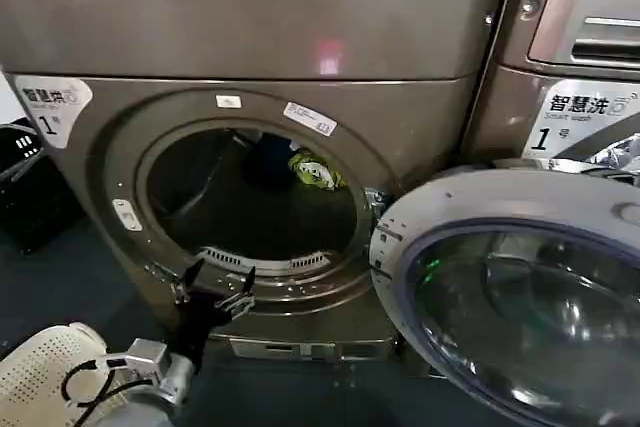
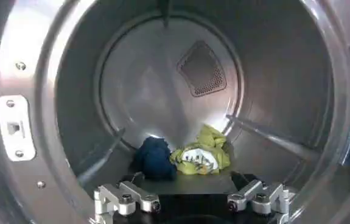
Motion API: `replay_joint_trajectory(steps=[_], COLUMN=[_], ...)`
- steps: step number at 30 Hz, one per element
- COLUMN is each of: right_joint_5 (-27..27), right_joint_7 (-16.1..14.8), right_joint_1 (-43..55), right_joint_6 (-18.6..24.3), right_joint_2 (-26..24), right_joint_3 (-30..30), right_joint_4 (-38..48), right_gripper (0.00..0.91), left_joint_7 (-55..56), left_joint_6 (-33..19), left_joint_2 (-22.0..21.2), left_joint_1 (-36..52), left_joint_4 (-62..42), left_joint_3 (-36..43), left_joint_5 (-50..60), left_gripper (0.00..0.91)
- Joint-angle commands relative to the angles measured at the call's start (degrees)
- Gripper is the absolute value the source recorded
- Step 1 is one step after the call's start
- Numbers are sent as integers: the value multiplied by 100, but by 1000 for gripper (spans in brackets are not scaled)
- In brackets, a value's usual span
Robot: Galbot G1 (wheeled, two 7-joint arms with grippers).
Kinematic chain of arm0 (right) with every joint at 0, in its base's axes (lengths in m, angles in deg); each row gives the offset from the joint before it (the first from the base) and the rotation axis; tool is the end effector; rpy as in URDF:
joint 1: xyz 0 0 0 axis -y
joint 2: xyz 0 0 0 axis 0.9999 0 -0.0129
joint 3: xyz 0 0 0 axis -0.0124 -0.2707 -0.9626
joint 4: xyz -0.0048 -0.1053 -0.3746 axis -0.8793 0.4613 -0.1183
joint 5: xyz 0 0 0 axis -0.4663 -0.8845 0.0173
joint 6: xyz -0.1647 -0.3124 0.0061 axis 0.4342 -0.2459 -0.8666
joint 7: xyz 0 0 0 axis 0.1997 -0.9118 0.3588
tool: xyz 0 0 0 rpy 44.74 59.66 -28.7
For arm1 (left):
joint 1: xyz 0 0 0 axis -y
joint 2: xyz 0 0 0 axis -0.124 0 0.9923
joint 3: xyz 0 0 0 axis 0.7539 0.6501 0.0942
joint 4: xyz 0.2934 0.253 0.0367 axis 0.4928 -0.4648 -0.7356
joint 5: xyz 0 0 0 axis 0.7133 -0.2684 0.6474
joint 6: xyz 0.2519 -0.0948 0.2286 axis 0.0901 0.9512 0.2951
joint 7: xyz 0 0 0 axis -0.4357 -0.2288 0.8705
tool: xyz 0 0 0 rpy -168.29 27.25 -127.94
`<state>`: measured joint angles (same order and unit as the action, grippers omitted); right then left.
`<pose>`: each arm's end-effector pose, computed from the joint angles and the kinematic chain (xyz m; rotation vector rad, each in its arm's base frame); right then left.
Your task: Grasp the clothes from the dryer.
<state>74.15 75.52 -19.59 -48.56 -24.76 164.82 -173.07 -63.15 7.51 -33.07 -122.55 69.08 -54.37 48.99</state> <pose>-0.0923 -0.4873 -0.0138 1.6310 2.0096 -0.9831 0.1686 0.0279 -0.2369 -0.1787 -3.0042 -0.1204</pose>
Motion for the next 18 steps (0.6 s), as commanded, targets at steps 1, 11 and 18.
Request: replay_joint_trajectory(steps=[1,11,18], right_joint_5=[2,6,21], right_joint_7=[-6,-21,-19], right_joint_1=[-2,-19,-38], right_joint_6=[-2,-7,-6], right_joint_2=[10,9,12], right_joint_3=[-10,-2,26], right_joint_4=[-35,-51,-81], right_gripper=[907,907,907], left_joint_7=[-2,-4,-4], left_joint_6=[2,16,17], left_joint_2=[4,4,12], left_joint_1=[-1,13,13], left_joint_4=[4,-3,-3], left_joint_3=[1,60,65], left_joint_5=[-3,14,20], left_gripper=[907,907,907])
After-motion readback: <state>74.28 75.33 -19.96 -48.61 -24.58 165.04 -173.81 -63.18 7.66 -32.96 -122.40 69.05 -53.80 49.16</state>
